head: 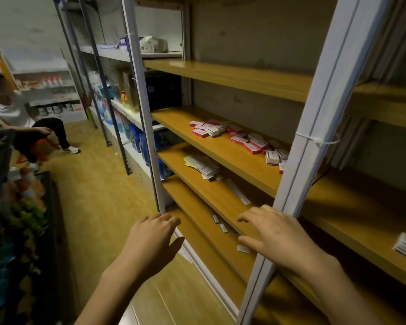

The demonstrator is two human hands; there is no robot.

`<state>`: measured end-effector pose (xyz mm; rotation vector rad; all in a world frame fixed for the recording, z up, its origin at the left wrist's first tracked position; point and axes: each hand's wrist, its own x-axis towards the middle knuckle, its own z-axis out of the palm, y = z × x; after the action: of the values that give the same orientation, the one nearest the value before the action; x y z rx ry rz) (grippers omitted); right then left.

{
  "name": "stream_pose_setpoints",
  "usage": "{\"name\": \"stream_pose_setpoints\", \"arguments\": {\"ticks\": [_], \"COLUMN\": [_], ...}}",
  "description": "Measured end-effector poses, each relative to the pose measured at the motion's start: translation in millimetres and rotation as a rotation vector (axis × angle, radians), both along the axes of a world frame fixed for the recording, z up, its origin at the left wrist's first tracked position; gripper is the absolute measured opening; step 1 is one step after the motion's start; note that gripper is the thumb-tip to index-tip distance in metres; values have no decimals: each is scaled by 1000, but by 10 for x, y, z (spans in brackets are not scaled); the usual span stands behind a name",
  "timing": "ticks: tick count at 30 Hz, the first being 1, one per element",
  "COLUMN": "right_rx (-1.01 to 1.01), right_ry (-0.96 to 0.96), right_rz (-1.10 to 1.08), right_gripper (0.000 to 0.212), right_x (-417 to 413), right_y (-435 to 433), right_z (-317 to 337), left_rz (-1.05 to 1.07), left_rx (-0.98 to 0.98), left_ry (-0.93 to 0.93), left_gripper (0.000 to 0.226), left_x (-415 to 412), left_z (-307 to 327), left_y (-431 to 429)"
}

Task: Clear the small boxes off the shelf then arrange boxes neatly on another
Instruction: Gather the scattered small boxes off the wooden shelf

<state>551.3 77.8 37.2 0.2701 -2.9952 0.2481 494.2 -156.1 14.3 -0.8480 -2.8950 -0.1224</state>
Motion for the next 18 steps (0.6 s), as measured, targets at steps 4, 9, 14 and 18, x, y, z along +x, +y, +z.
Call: {"name": "stream_pose_setpoints", "arguments": {"ticks": [4,9,14,18], "right_rx": [10,-7,-2,-5], "right_ry": [9,28,31,-5], "right_rz": [-26,-88,-189,-295], "right_gripper": [40,41,43,42], "right_x": [-616,-1443,-2135,-2494], "right_y": [-30,57,161,240], "right_z": [-60,-81,-49,-75], "left_rz": [-34,-102,-191,-287], "left_rx": [23,31,35,5], "left_ry": [10,21,38,47], "left_gripper": [41,39,41,41], "left_x": [-628,-1557,-2371,-2907], "left_z": [-36,-7,31,11], "left_y": [62,215,395,564]}}
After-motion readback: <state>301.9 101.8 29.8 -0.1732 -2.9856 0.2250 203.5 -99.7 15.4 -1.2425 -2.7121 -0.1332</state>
